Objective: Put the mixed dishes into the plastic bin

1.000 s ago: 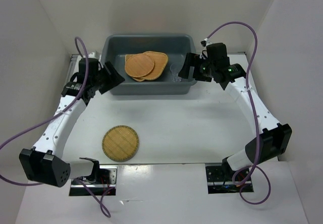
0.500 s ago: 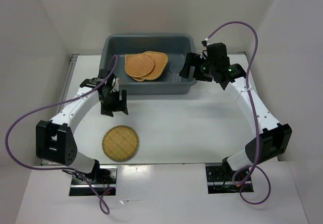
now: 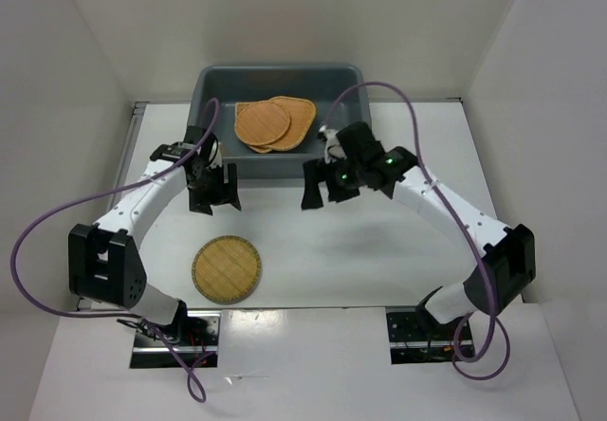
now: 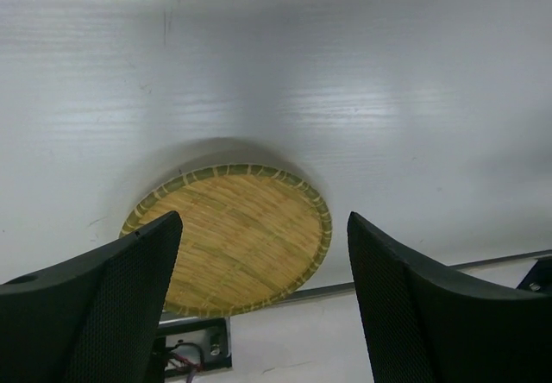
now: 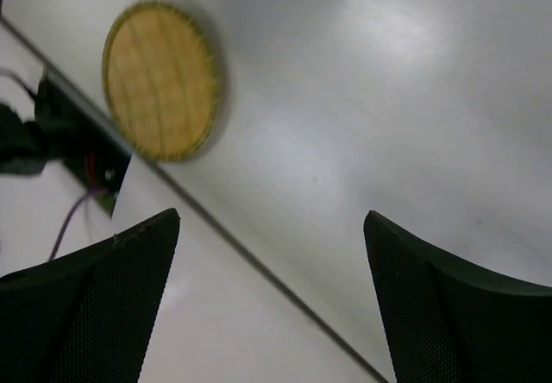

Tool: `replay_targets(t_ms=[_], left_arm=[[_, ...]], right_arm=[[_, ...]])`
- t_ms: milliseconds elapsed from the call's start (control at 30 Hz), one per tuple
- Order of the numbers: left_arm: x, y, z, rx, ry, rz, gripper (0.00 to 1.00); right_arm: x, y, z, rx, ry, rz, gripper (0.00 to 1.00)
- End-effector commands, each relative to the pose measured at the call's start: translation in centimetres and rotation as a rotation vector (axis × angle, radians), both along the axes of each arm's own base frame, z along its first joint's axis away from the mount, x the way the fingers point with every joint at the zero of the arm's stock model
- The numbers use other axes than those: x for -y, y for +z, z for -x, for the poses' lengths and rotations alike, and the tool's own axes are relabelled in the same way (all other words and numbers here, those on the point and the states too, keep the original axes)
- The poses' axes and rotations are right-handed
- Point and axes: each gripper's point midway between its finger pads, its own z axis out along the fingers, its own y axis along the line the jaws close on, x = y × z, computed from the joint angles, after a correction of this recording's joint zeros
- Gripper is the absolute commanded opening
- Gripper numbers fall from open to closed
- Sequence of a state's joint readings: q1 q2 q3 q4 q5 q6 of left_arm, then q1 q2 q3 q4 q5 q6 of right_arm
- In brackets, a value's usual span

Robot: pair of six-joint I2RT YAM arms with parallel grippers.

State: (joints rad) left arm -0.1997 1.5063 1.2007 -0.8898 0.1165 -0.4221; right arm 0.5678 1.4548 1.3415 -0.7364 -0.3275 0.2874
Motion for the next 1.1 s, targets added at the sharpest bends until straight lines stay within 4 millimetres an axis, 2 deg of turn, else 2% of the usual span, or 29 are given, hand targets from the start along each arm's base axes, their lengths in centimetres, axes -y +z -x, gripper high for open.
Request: replay_targets(t_ms=[0,33,100,133,200,267,300,367,400,533,567,667,800,833,867,967,1000,1067], left_arm=[[0.7,6.4,-3.5,0.228,0.07,0.059,0.85],[1.1,8.1,-4.6,0.293,0.106,0.094,0.86],[1.2,10.0,-5.9,0.364,0.153,0.143,0.86],[1.5,11.6,-7.1,0.424,0.187,0.195,0.86],[0.7,12.9,-8.1,0.472,0.245,0.234,0.88],[0.9,14.3,-8.6,0.52,0.267,0.288,0.88],[0.4,14.1,-8.9,0.525,0.28,0.285,0.88],[0.6,14.2,-8.8,0.52,0.282,0.297,0.88],[0.6,14.4,-9.0,0.529,0.281,0.3,0.88],[1.1,12.9,-8.3,0.484,0.268,0.312,0.89],[1.0,13.2,-8.2,0.494,0.267,0.315,0.89],[0.9,12.7,-8.0,0.489,0.251,0.301,0.89],[0.5,12.0,-7.6,0.478,0.258,0.274,0.89],[0.5,11.6,-7.5,0.469,0.258,0.272,0.89],[0.3,11.9,-7.5,0.48,0.263,0.267,0.89],[0.3,11.7,-7.3,0.474,0.256,0.259,0.89],[0.3,11.7,-7.3,0.474,0.256,0.259,0.89],[0.2,11.7,-7.3,0.477,0.249,0.255,0.89]], right_arm=[[-2.0,-1.1,5.2,-0.042,0.144,0.044,0.92],[-3.4,-2.3,6.8,-0.063,0.19,0.049,0.92],[-4.7,-3.7,8.1,-0.113,0.205,0.037,0.9],[-4.9,-5.1,8.9,-0.148,0.218,0.038,0.88],[-6.4,-6.5,9.0,-0.172,0.226,-0.005,0.86],[-7.4,-8.2,10.0,-0.21,0.234,-0.01,0.84],[-8.6,-8.9,9.7,-0.208,0.245,-0.03,0.82],[-9.9,-10.5,10.7,-0.237,0.265,-0.022,0.77],[-11.1,-11.4,10.6,-0.238,0.274,-0.027,0.76],[-13.6,-13.2,11.2,-0.266,0.284,-0.053,0.72],[-14.0,-13.2,11.3,-0.279,0.277,-0.069,0.72],[-14.8,-13.4,10.8,-0.269,0.26,-0.109,0.69],[-15.6,-14.5,10.5,-0.297,0.217,-0.142,0.68],[-15.9,-14.2,10.4,-0.294,0.21,-0.159,0.67],[-16.1,-15.1,10.3,-0.301,0.202,-0.161,0.67],[-16.5,-16.1,10.1,-0.321,0.182,-0.167,0.67],[-16.6,-17.1,10.0,-0.339,0.169,-0.161,0.67],[-17.2,-17.4,9.9,-0.356,0.161,-0.177,0.64]])
